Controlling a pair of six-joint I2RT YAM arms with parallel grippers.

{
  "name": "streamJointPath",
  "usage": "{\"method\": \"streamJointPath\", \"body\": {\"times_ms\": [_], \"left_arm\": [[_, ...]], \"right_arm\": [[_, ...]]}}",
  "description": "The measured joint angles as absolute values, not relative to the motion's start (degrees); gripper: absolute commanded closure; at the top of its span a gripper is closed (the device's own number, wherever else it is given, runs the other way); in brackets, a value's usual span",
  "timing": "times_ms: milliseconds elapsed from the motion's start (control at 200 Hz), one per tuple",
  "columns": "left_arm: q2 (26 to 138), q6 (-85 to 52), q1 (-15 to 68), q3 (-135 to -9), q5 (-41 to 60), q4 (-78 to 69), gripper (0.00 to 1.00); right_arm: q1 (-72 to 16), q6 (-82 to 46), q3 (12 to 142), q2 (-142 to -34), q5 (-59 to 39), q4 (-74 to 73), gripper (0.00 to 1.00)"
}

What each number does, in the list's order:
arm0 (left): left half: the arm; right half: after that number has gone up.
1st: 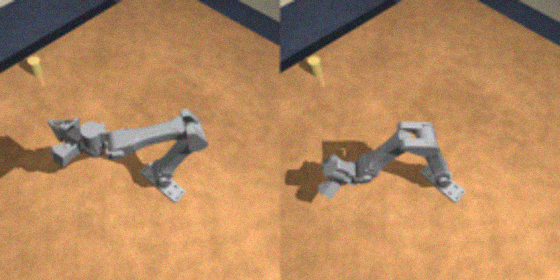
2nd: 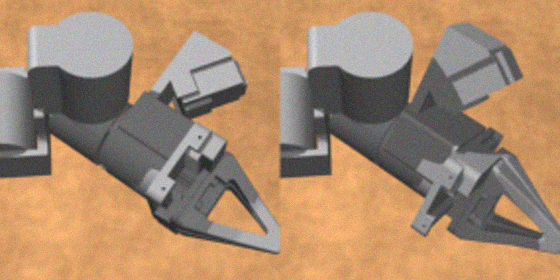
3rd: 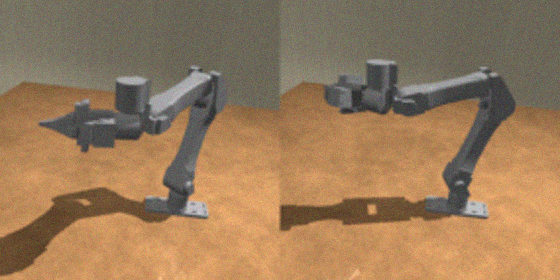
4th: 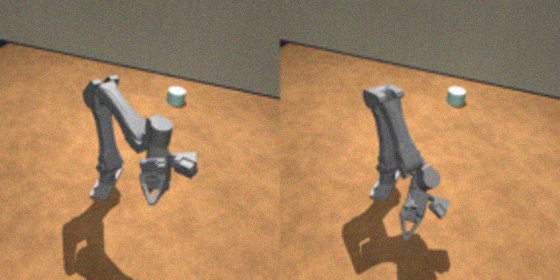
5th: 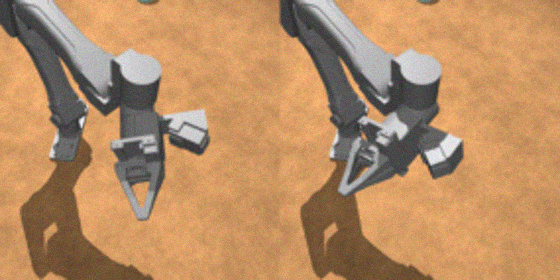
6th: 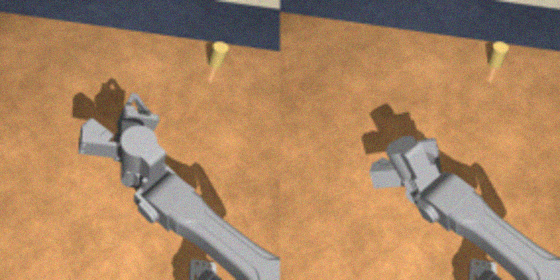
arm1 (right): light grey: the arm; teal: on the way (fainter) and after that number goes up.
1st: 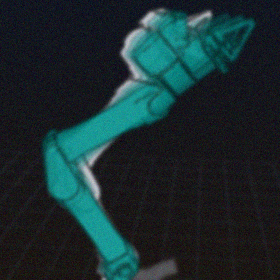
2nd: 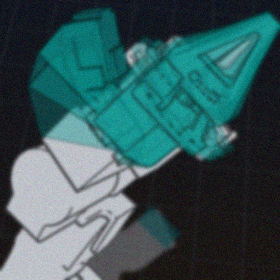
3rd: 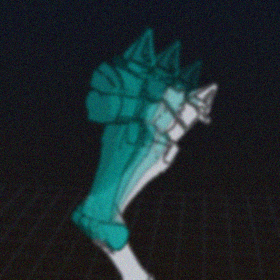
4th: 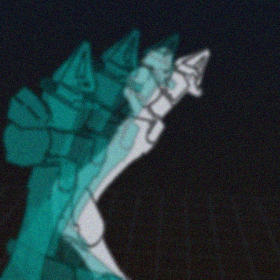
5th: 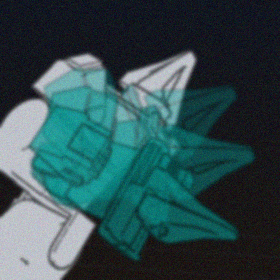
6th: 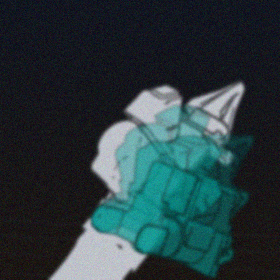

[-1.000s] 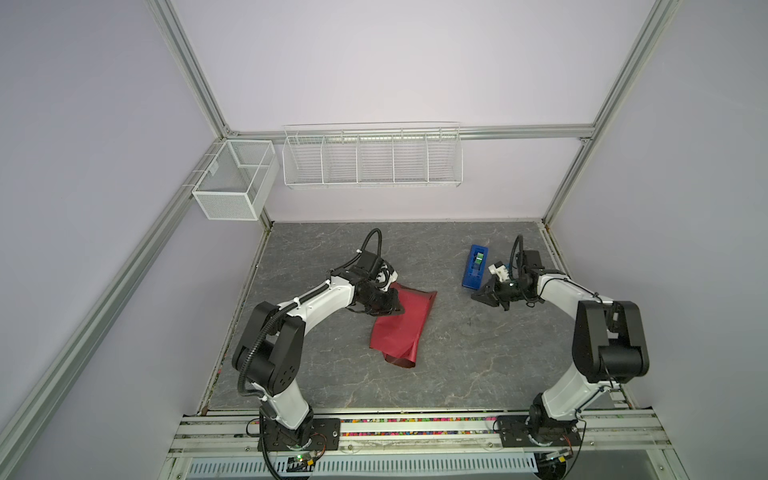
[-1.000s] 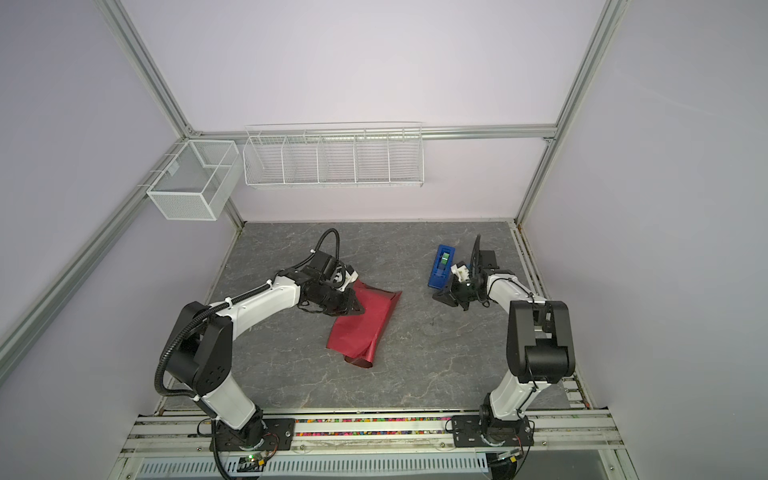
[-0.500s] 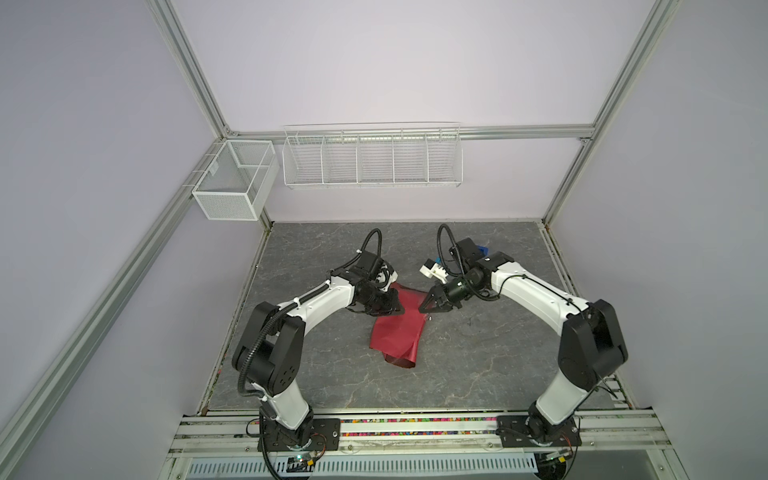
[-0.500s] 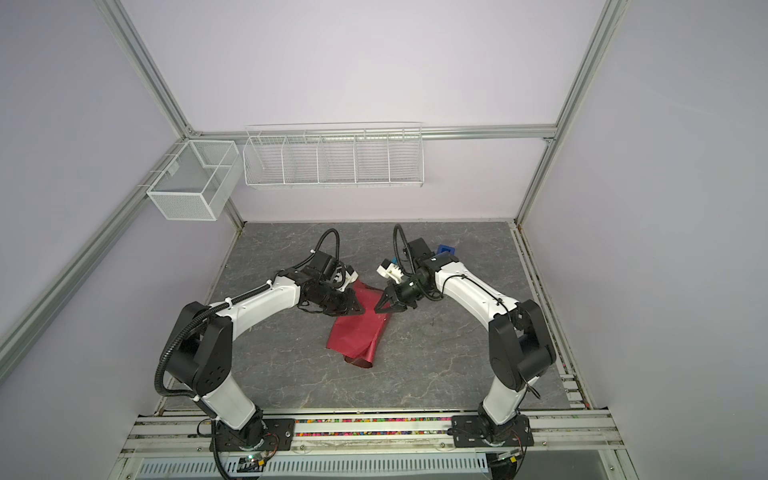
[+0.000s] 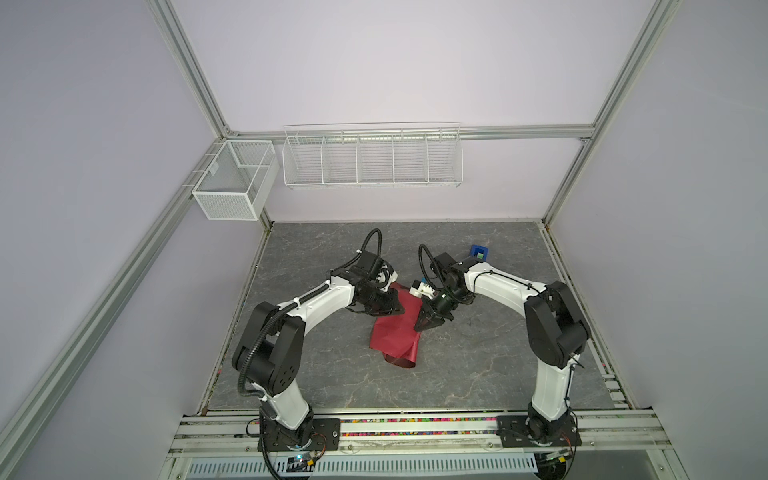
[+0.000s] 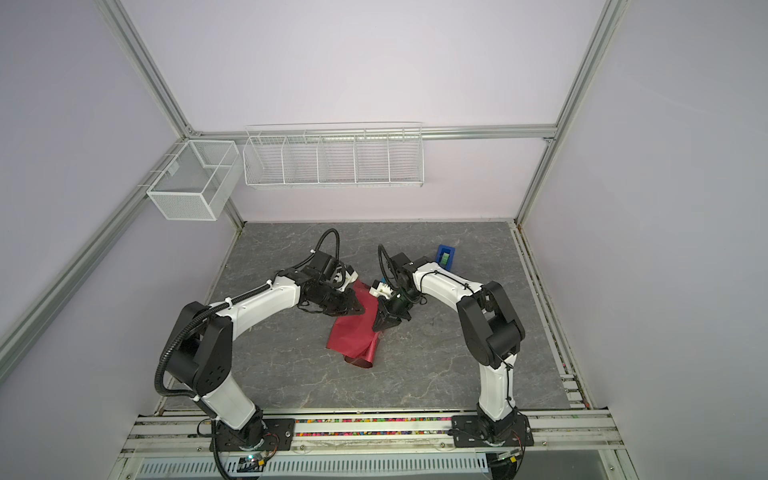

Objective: Wrap the gift box in paper

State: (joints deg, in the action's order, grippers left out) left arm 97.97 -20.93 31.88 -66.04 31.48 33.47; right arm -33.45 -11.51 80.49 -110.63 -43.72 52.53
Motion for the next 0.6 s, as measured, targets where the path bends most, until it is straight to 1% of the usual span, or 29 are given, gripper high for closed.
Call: {"method": "streamJointPath", "body": {"times_ms": [255, 600], "left_arm": [[97.91, -20.93, 31.88, -66.04, 31.42, 33.5, 0.83], [97.91, -20.95, 31.88, -66.06, 31.38, 33.54, 0.83]], "right_arm": [[-32.23, -11.03, 81.56, -111.35, -41.71, 54.94, 0.93], [-31.88, -10.87, 82.46, -112.66, -41.63, 56.71, 0.93]]}}
